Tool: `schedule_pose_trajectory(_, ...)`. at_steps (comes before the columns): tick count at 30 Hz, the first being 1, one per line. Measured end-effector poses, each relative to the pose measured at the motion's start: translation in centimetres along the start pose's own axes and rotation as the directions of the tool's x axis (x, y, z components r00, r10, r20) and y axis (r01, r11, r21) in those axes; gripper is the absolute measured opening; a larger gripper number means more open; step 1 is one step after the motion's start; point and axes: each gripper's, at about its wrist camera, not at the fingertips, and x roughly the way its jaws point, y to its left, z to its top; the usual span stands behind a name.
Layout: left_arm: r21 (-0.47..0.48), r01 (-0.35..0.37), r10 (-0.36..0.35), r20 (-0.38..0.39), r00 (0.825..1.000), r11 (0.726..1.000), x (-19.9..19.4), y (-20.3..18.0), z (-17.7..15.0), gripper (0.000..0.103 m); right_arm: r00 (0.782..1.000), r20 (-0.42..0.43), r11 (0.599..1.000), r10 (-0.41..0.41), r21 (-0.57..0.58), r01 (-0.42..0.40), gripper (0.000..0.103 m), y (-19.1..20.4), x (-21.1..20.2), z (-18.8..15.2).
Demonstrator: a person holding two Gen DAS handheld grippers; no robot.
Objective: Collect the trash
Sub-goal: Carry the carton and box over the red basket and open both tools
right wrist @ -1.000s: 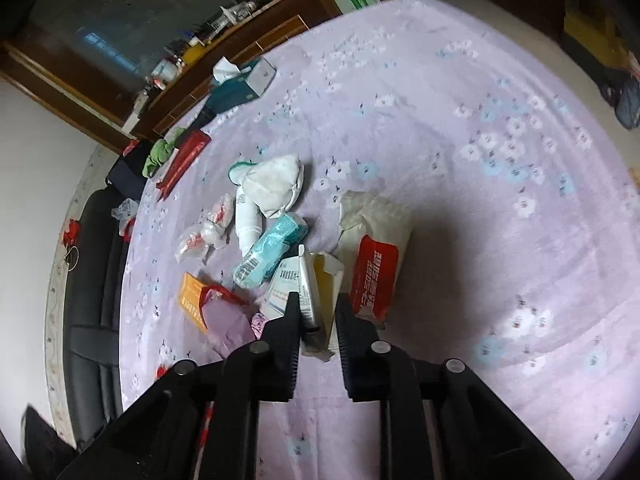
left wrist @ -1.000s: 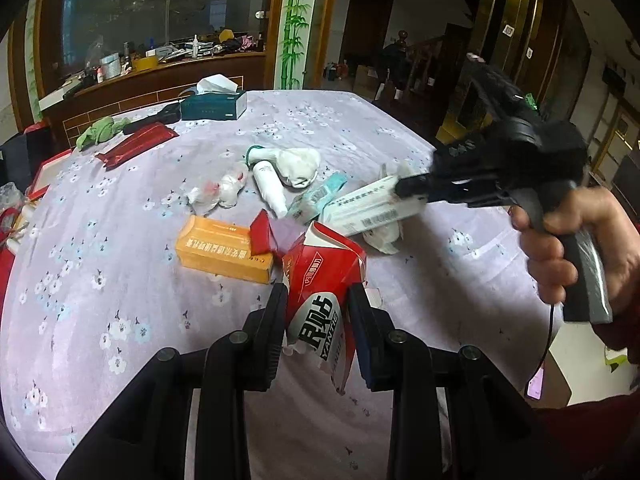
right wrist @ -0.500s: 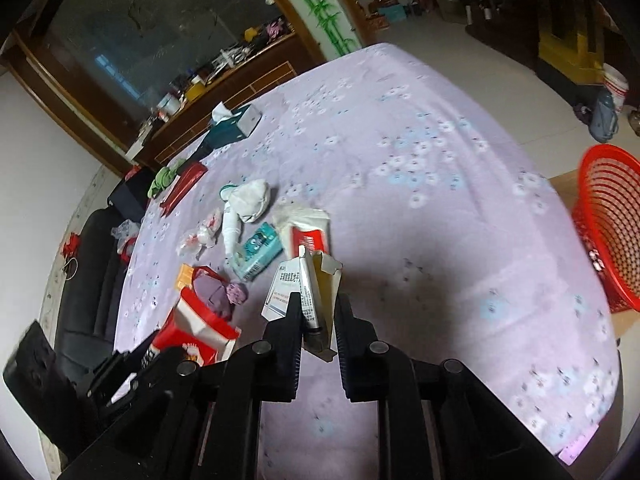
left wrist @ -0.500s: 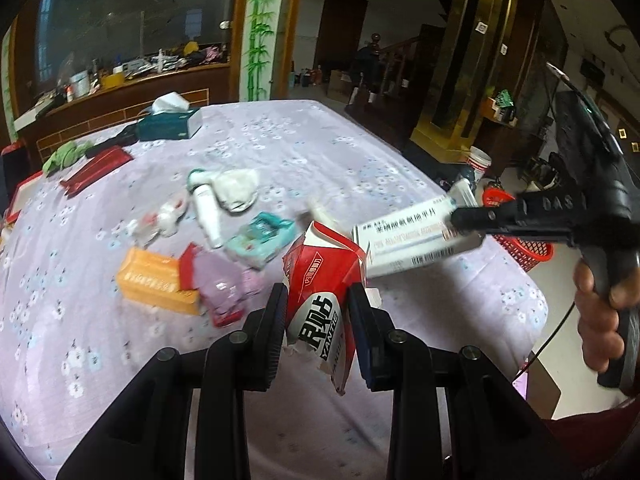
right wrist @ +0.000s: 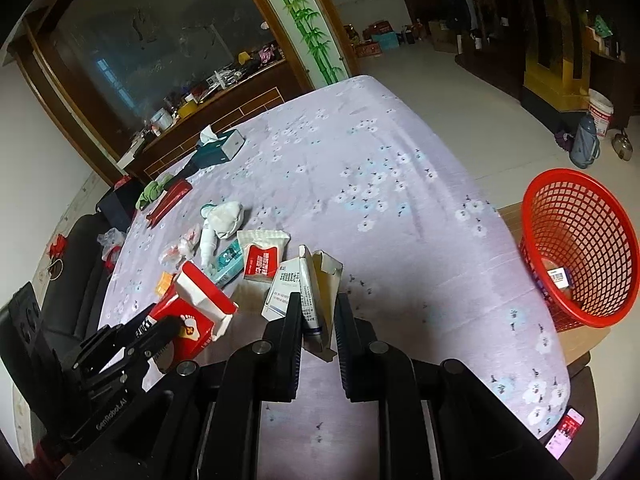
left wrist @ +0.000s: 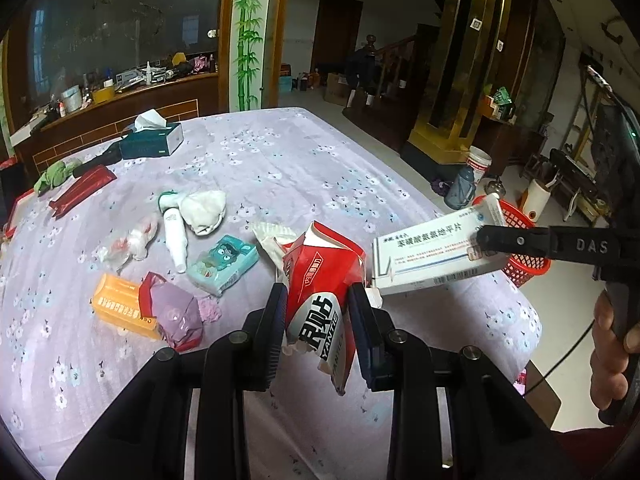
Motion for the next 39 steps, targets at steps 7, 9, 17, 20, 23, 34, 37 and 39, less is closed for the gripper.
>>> schedule_pose_trajectory(7,0.006,-0.037,0.037,0.009,0.999,0.999,0.3,-0.6,1.0,0.03,1.0,0.004,1.0,-0.017,0.01,0.017,0.016,-1.4,-0.6,0.0)
schedule_pose_trajectory(9,0.01,-0.042,0.042,0.012,0.999,0.999,0.4,-0.8,1.4,0.03,1.0,0.007,1.0,-0.024,0.008,0.023,0.016,-1.5,-0.8,0.0)
schedule_pose_trajectory(17,0.041,-0.041,0.04,0.018,0.999,0.998,0.7,-1.7,2.1,0.03,0.999,0.021,1.0,-0.026,0.015,0.026,0.016,-2.1,-1.3,0.1)
schedule_pose_trajectory(20,0.046,-0.036,0.035,0.014,0.999,0.998,0.9,-1.8,2.2,0.03,0.999,0.024,0.999,-0.027,0.021,0.026,0.016,-2.3,-1.4,0.2)
schedule_pose_trajectory(23,0.051,-0.031,0.03,0.015,0.999,0.998,0.9,-2.0,2.2,0.03,0.999,0.03,0.999,-0.03,0.026,0.029,0.016,-2.4,-1.8,0.1)
schedule_pose_trajectory(34,0.071,-0.003,0.002,0.011,1.0,0.997,1.5,-2.8,2.5,0.03,0.998,0.043,0.997,-0.05,0.056,0.048,0.016,-3.9,-3.1,0.0)
schedule_pose_trajectory(37,0.078,0.009,-0.01,0.01,1.0,0.997,1.7,-3.2,2.6,0.03,0.997,0.047,0.996,-0.06,0.065,0.057,0.016,-4.3,-3.4,-0.1)
schedule_pose_trajectory(39,0.084,0.018,-0.019,0.009,1.0,0.996,1.9,-3.6,2.7,0.03,0.997,0.05,0.996,-0.065,0.07,0.062,0.016,-4.6,-3.6,-0.1)
